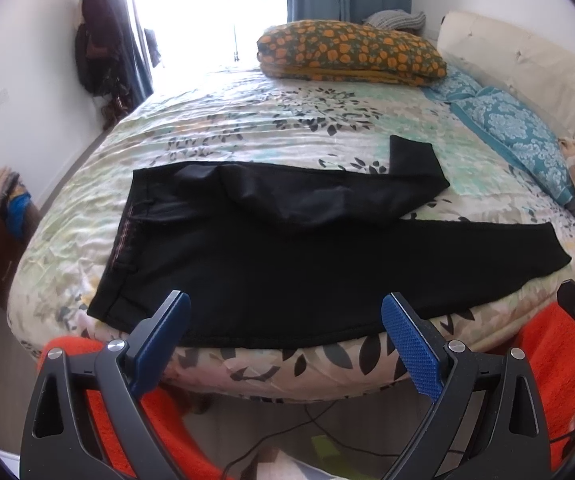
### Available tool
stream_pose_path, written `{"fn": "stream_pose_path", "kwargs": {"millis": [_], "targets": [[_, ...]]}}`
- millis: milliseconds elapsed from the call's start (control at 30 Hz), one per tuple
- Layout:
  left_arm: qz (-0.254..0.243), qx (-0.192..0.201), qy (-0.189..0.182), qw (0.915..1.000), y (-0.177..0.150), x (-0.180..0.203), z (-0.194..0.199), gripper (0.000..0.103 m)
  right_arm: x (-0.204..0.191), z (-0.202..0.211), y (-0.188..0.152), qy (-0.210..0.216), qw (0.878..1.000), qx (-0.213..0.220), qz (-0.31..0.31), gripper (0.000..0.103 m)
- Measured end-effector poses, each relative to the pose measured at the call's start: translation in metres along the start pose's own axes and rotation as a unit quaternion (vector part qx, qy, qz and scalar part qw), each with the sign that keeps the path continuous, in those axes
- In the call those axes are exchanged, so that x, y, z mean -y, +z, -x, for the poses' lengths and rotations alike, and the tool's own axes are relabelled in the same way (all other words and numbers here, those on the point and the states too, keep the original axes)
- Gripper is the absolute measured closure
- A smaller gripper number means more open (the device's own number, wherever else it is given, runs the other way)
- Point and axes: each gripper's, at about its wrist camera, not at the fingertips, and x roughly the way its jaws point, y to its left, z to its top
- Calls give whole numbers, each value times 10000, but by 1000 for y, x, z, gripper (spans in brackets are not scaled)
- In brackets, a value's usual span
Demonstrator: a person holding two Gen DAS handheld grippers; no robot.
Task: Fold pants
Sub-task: 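Move the right gripper toward the cuff of the black trouser leg, then close the right gripper on the trouser leg cuff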
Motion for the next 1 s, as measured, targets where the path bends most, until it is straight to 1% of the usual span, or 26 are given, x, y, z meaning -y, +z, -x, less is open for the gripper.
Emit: {"fn": "stream_pose_path", "kwargs": {"millis": [167,300,400,533,600,733,833,900,1000], "targets": [[30,-3,-31,10000,1,1,-3,6,5,-5,2,162,9997,-69,-173,0],[19,-50,-29,10000,1,3,-7,6,8,-16,3,110,9995,-242,-141,0],[37,-88,-36,9999,1,3,-11,6,18,-25,7,169,9988,-353,-295,0],[52,26,-71,10000,14,5,-18,6,27,-39,17,340,9971,-507,-447,0],[78,176,-61,9998,25,7,-20,6,24,-46,23,355,9974,-520,-349,0],[52,468,57,9989,45,12,-29,6,17,-56,38,309,9987,-415,-25,0],[33,522,138,9985,53,14,-41,6,19,-69,48,300,9986,-411,170,0],[20,459,178,9988,53,15,-52,6,31,-86,56,279,9984,-410,288,0],[-2,283,221,9994,46,15,-68,6,69,-125,75,97,9982,-539,263,0]]}}
